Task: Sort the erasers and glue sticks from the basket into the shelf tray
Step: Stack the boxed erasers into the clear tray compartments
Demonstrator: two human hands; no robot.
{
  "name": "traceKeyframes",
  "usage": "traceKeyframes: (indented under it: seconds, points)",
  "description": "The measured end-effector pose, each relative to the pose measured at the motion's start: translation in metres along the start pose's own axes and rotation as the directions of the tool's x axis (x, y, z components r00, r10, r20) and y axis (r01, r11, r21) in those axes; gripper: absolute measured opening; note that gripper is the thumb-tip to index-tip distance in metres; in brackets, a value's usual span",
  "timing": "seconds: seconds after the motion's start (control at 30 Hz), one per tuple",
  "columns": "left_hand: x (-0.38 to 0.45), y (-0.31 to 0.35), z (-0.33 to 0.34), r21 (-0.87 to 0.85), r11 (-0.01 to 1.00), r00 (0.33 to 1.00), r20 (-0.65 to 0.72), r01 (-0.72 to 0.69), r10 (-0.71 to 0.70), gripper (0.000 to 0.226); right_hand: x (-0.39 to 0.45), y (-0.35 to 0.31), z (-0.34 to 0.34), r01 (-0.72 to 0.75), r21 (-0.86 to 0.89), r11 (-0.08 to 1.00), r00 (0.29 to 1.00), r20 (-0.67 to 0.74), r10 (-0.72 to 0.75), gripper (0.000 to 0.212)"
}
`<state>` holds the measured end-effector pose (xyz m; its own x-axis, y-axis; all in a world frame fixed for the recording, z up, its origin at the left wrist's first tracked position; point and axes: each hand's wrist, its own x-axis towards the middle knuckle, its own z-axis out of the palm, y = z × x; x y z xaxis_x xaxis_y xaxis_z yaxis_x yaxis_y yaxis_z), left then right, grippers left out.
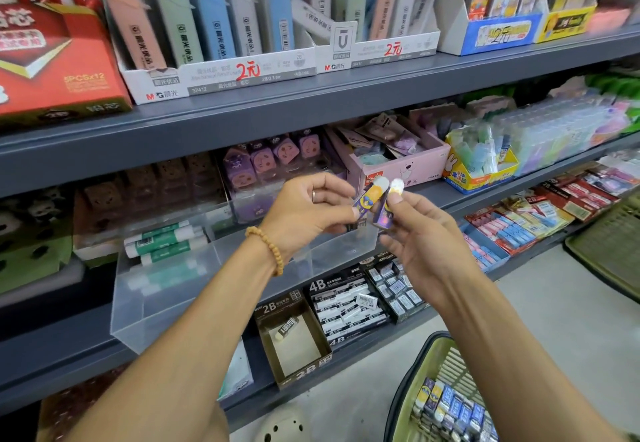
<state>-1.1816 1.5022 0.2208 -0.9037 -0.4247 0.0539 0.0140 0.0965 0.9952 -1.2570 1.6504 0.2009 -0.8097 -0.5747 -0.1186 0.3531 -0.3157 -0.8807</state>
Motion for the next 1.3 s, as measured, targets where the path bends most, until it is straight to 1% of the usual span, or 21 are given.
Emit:
traceKeyframes:
  seconds: [0.07,0.1,0.17,0.23,0.33,0.4,0.53,0.6,0.67,0.73,0.83,0.93,0.97,1.03,1.13,1.2,1.3]
  points:
    - [0.001,0.001,0.005,0.082,0.996,0.998,0.053,-0.044,0.040,0.029,0.000,0.000,-0.002,0.024,-0.037,0.999,1.000,0.017,-0.023,0.023]
    - [0.001,0.002,0.007,0.135,0.989,0.995,0.082,-0.065,0.054,0.028,-0.001,0.000,-0.003,0.034,-0.062,0.997,0.999,0.028,-0.032,0.024]
    - [0.001,0.002,0.010,0.231,0.968,0.989,0.131,-0.095,0.066,0.016,-0.001,-0.001,-0.005,0.048,-0.121,0.991,0.999,0.027,-0.045,0.023]
    - [0.000,0.001,0.010,0.264,0.960,0.986,0.156,-0.095,0.055,0.010,-0.001,-0.002,-0.008,0.055,-0.176,0.983,0.998,0.005,-0.055,0.018]
    - [0.002,-0.001,0.008,0.269,0.959,0.986,0.162,-0.092,0.049,0.011,0.000,-0.003,-0.011,0.065,-0.232,0.970,0.998,0.009,-0.065,0.014]
    - [0.003,0.000,0.009,0.233,0.969,0.987,0.159,-0.076,0.039,0.009,0.000,-0.004,-0.013,0.091,-0.271,0.958,0.996,0.037,-0.084,0.014]
    - [0.007,-0.001,0.010,0.163,0.986,0.992,0.127,-0.042,0.021,0.015,0.006,-0.004,-0.013,0.165,-0.362,0.917,0.985,0.110,-0.133,0.021]
    - [0.008,-0.002,0.011,0.149,0.988,0.995,0.102,-0.028,0.012,0.015,0.009,-0.005,-0.014,0.204,-0.432,0.878,0.977,0.145,-0.156,0.023]
    - [0.010,-0.001,0.011,0.144,0.989,0.996,0.090,-0.028,0.015,0.012,0.013,-0.006,-0.014,0.225,-0.463,0.857,0.972,0.174,-0.161,0.024]
    - [0.012,-0.001,0.009,0.140,0.990,0.996,0.090,-0.031,0.018,0.008,0.018,-0.007,-0.014,0.236,-0.467,0.852,0.967,0.198,-0.159,0.025]
    - [0.018,0.002,0.007,0.137,0.990,0.996,0.085,-0.030,0.018,0.008,0.027,-0.008,-0.012,0.235,-0.428,0.873,0.967,0.195,-0.164,0.025]
    - [0.022,0.006,0.008,0.169,0.985,0.996,0.086,-0.034,0.019,0.003,0.034,-0.012,-0.009,0.243,-0.389,0.888,0.964,0.202,-0.175,0.022]
    - [0.024,0.006,0.008,0.182,0.983,0.996,0.092,-0.035,0.018,0.005,0.036,-0.013,-0.008,0.245,-0.386,0.889,0.963,0.201,-0.178,0.020]
    - [0.031,0.009,0.007,0.223,0.974,0.996,0.084,-0.032,0.014,0.008,0.040,-0.014,-0.009,0.244,-0.412,0.878,0.966,0.181,-0.184,0.017]
    - [0.051,0.016,-0.006,0.307,0.952,1.000,-0.015,-0.018,0.024,0.010,0.045,-0.015,-0.017,0.214,-0.479,0.852,0.977,0.090,-0.195,0.013]
    - [0.066,0.020,-0.017,0.421,0.907,0.998,-0.059,-0.003,0.031,0.010,0.043,-0.014,-0.029,0.165,-0.483,0.860,0.982,0.002,-0.188,0.009]
    - [0.088,0.012,-0.035,0.583,0.812,0.998,-0.041,-0.006,0.037,0.013,0.036,-0.007,-0.054,0.083,-0.496,0.864,0.982,-0.106,-0.155,0.009]
